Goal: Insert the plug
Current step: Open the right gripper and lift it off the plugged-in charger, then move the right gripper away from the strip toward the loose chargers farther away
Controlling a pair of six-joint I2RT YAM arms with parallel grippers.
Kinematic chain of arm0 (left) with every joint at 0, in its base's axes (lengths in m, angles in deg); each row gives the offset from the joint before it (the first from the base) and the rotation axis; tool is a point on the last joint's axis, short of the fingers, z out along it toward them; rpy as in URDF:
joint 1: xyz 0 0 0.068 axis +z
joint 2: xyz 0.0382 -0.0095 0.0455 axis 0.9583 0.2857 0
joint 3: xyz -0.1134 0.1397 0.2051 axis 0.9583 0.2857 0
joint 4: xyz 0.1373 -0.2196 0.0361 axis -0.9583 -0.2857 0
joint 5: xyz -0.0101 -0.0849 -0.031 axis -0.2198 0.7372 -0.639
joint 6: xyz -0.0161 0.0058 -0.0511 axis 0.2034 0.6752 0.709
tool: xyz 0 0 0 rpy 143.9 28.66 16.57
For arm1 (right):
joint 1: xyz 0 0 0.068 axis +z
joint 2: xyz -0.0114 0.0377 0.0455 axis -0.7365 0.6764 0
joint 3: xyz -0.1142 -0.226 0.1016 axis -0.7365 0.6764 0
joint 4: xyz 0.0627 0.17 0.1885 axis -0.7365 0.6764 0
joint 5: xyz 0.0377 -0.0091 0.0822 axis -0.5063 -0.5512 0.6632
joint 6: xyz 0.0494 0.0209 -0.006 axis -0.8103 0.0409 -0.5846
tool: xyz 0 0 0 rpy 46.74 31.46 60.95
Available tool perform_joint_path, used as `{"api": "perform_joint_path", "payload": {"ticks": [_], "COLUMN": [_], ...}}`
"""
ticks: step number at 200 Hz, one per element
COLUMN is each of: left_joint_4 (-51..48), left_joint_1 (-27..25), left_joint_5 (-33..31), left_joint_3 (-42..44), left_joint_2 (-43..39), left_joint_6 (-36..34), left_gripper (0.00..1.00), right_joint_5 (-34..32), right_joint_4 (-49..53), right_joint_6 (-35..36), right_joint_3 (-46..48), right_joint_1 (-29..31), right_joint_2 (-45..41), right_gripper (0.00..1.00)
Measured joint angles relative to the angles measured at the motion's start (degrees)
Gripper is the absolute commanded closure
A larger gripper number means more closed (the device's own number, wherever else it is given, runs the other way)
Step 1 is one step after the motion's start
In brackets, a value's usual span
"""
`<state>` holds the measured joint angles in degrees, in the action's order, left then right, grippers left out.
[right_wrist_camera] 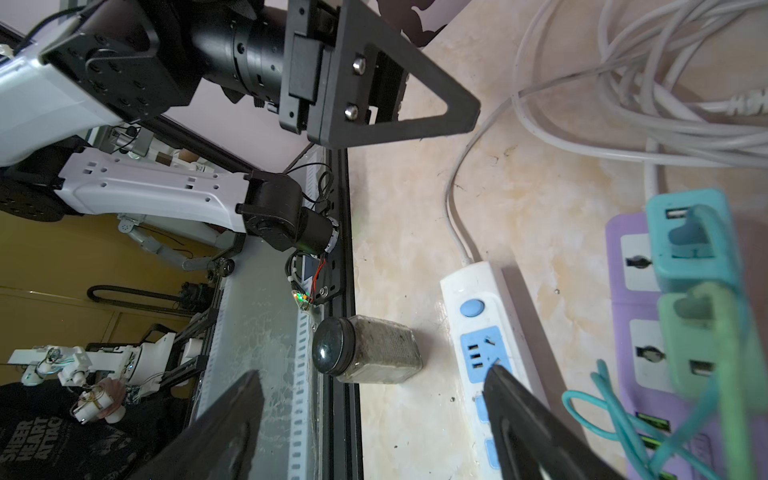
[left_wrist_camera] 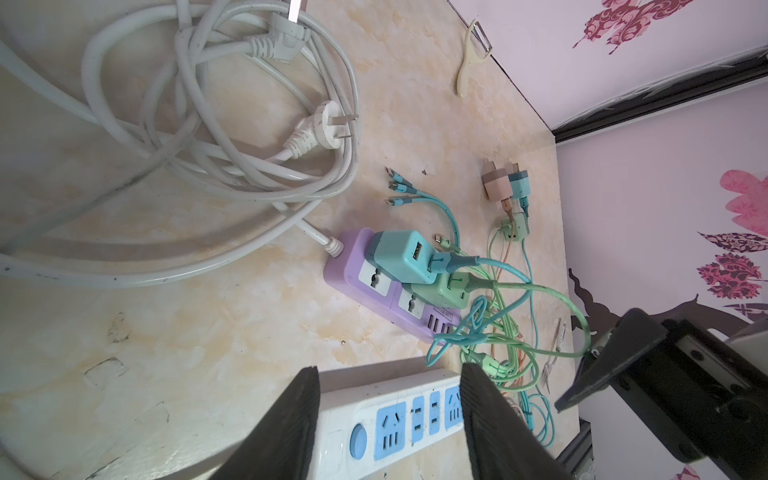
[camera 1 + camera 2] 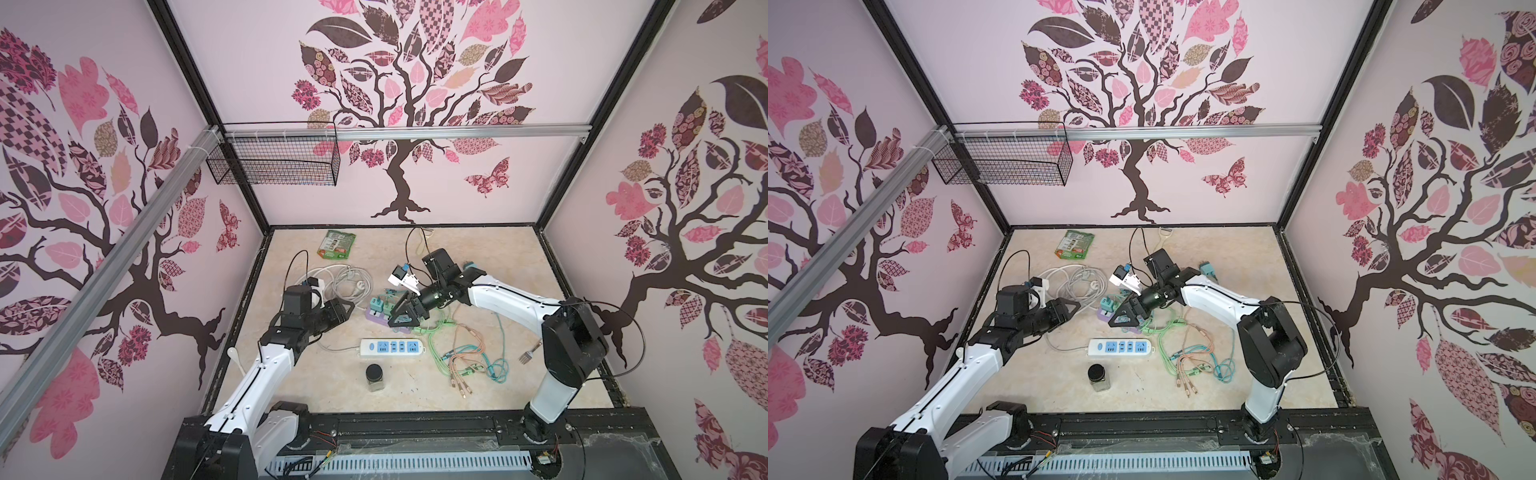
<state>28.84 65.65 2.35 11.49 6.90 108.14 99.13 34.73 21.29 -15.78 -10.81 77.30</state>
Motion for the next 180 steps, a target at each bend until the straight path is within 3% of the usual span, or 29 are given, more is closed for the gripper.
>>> {"api": "perform_joint_path", "payload": {"ticks": [41,70,118,151,180], "left_joint_4": [-0.42,-0.74,-0.96,-1.60,-1.79], "left_joint_1": [0.00,0.11,0.17,0.17,0.17], "left_joint_5": [0.02,0.00,0.02,0.02,0.26], "left_joint_3": [0.00,0.00,0.00,0.00,0.00], "left_joint_2": [-0.52,-0.83,-0.83,-1.66,-2.97], "left_joint_6": [0.00,-0.02,-0.07,-0.22,-0.20], "left_gripper": [0.42,0.42,0.42,0.42,0.42], "right_joint_5": [-3.17,-11.69,-27.74,-40.48,-46.38], "right_joint_4": [-3.72,-7.23,-9.11,-8.41,-7.80], "right_joint_6": [-4.04,-9.79,-17.07,-21.64,-25.79], "right_joint_3": [5.05,14.34,22.93,25.99,26.86], "right_joint_1": [0.00,0.00,0.00,-0.50,-2.75], "right_joint_2": [-4.00,-14.49,-26.51,-27.63,-26.77], "right_gripper": [0.29,0.36,0.36,0.61,0.53]}}
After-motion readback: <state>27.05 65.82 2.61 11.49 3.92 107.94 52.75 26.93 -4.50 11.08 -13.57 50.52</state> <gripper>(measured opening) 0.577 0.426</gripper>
